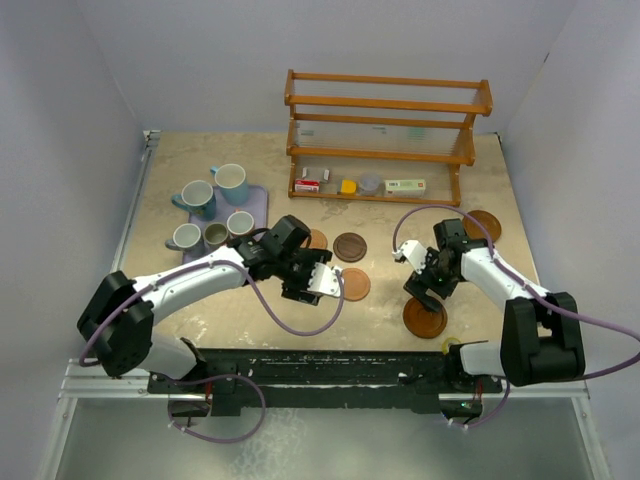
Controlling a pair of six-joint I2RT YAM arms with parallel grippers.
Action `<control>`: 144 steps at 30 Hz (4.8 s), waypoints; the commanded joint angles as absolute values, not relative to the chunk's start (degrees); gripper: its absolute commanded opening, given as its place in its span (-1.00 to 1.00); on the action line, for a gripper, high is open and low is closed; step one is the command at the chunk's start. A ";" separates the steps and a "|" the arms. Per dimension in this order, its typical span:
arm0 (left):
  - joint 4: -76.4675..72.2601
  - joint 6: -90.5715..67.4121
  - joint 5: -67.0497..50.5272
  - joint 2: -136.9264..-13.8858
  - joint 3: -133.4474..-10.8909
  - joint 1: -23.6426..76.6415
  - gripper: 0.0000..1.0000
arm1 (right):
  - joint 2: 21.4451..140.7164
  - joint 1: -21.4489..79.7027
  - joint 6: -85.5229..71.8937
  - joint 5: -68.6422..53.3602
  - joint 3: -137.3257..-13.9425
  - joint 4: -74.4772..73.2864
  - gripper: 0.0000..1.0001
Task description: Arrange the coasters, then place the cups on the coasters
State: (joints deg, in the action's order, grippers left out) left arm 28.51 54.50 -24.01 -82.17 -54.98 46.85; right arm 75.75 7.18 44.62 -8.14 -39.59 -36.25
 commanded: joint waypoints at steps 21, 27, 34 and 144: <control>24.41 45.14 -20.61 -66.40 -49.44 33.27 0.37 | 87.68 10.66 37.26 -1.62 -46.30 -20.67 0.38; 24.00 42.00 -17.55 -65.27 -49.44 30.42 0.38 | 96.75 13.09 33.18 2.95 -55.92 -19.28 0.35; 25.57 40.16 -12.59 -63.60 -49.75 29.88 0.39 | 106.11 16.92 30.90 5.64 -67.54 -20.90 0.32; 25.31 42.06 -8.33 -56.07 -45.69 29.71 0.39 | 101.99 6.36 51.26 -10.63 -64.60 -50.31 0.26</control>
